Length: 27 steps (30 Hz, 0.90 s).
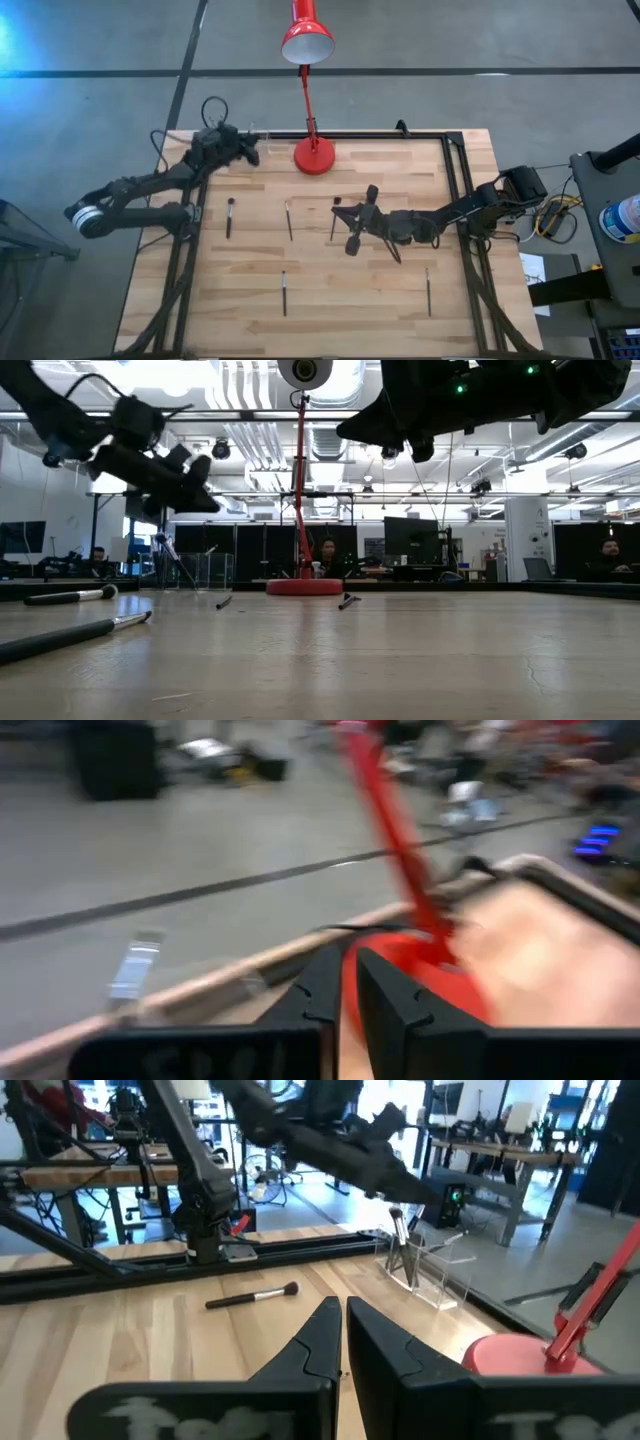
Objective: Pick & Place Makeup Supplies
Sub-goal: Put the makeup brush into the transparent organizer
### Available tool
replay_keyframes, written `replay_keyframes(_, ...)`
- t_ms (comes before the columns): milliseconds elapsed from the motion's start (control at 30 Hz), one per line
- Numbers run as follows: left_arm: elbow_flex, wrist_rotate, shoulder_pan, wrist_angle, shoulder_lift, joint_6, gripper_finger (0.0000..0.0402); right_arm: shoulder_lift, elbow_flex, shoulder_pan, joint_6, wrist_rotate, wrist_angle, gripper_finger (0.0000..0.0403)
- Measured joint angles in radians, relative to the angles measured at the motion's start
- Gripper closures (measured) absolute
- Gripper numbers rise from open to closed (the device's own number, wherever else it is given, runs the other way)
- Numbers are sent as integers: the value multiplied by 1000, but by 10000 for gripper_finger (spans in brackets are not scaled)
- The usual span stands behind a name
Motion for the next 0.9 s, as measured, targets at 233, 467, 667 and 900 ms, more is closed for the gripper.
replay_keyframes(233, -244, 19, -274, 341, -66, -24, 400, 0, 0, -75, 269, 26, -210, 387)
replay_keyframes(467, -315, 7, -464, 506, -62, 34, 399, 7, 50, -176, 615, -31, -603, 374)
replay_keyframes(667, -315, -9, -478, 503, -60, 54, 399, 61, 120, -187, 697, -116, -702, 332)
replay_keyframes(900, -315, -12, -478, 496, -56, 56, 399, 182, 257, -221, 777, -164, -887, 292)
